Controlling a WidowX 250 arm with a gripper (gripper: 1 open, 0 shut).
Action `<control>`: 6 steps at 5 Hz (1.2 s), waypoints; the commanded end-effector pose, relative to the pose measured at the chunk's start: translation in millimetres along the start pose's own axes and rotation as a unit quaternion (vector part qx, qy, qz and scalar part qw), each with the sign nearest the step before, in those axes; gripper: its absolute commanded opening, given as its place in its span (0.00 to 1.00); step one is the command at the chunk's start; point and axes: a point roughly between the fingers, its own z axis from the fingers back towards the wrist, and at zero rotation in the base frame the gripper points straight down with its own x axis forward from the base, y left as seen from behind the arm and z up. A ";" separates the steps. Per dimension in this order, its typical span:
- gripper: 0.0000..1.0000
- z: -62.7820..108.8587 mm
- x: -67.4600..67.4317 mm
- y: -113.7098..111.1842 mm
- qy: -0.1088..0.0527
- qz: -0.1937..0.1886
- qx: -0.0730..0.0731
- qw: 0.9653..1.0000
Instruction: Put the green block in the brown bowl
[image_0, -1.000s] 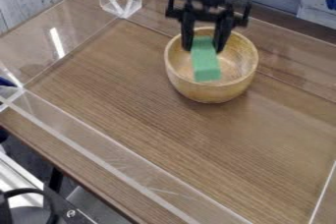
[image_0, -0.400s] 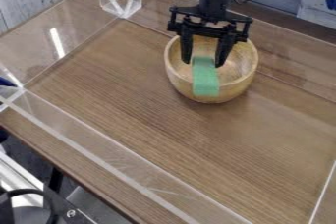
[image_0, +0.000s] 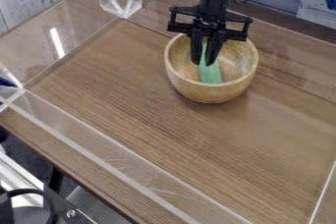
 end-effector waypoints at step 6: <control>1.00 23.3 -2.6 6.6 -0.019 -0.005 -0.011 1.000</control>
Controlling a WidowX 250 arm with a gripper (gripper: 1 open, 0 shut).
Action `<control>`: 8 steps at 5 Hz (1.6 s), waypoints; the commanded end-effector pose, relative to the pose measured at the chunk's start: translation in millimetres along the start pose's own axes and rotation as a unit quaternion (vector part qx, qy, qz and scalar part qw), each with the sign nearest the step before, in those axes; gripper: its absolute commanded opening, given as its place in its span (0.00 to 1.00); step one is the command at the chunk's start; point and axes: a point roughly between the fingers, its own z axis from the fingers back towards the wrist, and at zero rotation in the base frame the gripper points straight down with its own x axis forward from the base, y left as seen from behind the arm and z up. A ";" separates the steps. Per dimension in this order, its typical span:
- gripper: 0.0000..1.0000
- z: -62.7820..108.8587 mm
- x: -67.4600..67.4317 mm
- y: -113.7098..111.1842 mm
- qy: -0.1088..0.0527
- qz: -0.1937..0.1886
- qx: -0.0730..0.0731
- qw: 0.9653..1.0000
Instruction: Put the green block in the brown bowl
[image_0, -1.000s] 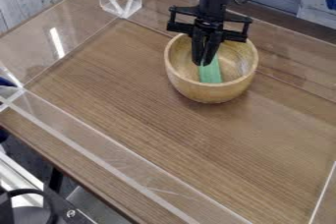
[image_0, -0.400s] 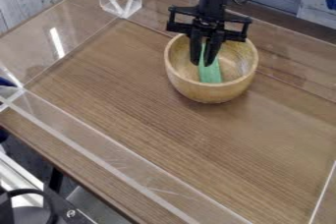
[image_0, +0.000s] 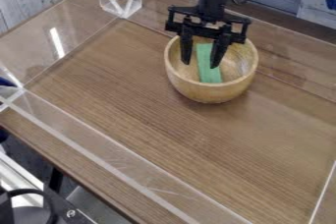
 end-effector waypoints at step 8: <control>0.00 21.5 0.0 4.6 -0.026 -0.007 -0.013 1.000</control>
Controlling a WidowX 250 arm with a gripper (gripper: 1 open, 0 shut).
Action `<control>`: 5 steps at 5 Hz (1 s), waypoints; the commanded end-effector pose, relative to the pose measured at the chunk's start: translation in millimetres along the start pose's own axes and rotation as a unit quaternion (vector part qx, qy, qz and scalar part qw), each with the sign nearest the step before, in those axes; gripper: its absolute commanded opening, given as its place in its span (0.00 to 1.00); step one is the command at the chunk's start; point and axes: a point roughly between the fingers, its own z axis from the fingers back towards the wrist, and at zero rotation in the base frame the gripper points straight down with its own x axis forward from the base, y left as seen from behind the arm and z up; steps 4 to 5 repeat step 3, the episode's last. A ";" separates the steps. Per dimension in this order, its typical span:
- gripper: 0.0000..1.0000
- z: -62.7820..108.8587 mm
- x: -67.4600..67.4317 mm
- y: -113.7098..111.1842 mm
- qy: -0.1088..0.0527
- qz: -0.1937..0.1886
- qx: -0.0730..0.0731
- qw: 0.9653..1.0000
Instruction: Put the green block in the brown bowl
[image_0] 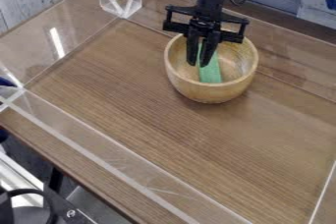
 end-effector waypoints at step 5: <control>0.00 25.0 -1.0 4.5 -0.031 0.000 -0.019 0.999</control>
